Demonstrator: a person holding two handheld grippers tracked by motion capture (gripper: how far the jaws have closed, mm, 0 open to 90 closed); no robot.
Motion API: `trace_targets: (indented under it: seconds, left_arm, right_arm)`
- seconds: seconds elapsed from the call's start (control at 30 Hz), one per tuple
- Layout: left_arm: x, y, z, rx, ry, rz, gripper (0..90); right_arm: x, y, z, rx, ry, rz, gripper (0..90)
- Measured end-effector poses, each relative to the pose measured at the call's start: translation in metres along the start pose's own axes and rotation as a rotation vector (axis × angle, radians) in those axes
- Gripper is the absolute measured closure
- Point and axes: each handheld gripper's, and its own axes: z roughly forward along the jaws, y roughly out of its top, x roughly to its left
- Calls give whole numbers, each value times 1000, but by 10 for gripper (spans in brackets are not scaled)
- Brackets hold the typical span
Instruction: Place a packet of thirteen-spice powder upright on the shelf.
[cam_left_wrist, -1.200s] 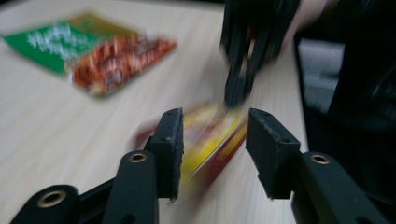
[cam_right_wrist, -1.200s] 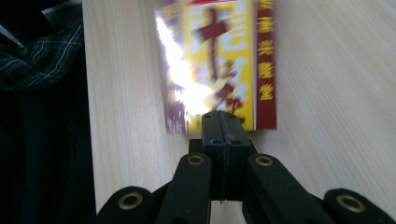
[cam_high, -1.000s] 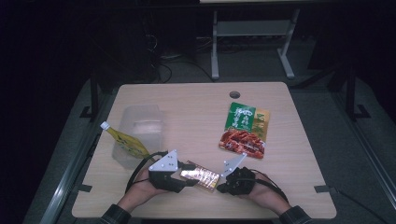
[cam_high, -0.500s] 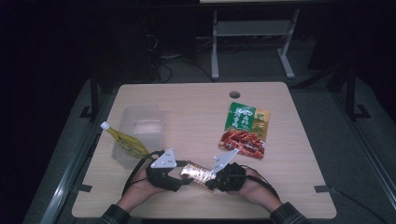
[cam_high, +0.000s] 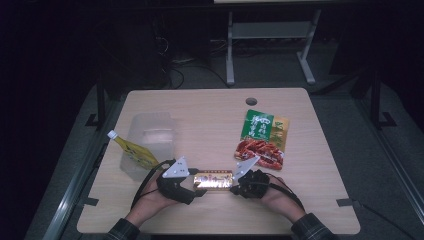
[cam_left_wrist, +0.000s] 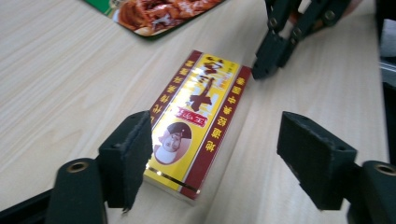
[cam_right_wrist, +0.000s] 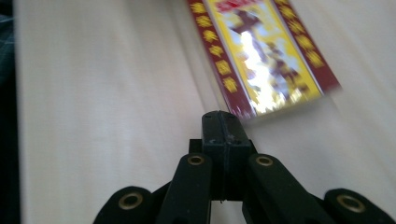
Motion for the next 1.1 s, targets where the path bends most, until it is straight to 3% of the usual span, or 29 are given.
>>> trace_targets:
  seconds: [0.17,0.37,0.67,0.83,1.1]
  left_arm:
    - [-1,3,9,31,42,-4,213]
    - [3,7,24,91,94,-11,173]
    - [8,5,45,172,107,-7,134]
    - [7,4,49,216,85,-7,142]
    - [-5,-1,46,210,53,6,195]
  right_arm:
    - [-9,2,-13,-56,-9,57,900]
    - [-16,7,-18,-81,-4,74,900]
    - [-19,2,-19,-80,11,56,900]
    - [-19,2,-18,-78,16,53,899]
    - [-17,3,-17,-77,15,51,900]
